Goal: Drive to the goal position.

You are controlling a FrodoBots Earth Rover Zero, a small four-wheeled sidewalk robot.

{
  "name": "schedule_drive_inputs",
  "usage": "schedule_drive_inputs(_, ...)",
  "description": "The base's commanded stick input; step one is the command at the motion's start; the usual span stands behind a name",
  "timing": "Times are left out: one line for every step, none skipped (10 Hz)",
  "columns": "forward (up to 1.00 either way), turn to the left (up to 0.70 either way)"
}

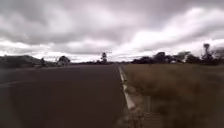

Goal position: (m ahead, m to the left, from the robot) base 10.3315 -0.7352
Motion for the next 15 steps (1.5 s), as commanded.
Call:
schedule_drive_inputs(0.85, -0.26)
schedule_drive_inputs(0.85, 0.00)
schedule_drive_inputs(0.85, -0.09)
schedule_drive_inputs(0.85, -0.13)
schedule_drive_inputs(0.85, -0.05)
schedule_drive_inputs(0.85, 0.00)
schedule_drive_inputs(0.85, -0.14)
schedule_drive_inputs(0.85, -0.13)
schedule_drive_inputs(0.85, 0.00)
schedule_drive_inputs(0.85, 0.00)
schedule_drive_inputs(0.85, -0.23)
schedule_drive_inputs(0.85, 0.00)
schedule_drive_inputs(0.85, 0.00)
schedule_drive_inputs(0.85, 0.00)
schedule_drive_inputs(0.85, 0.00)
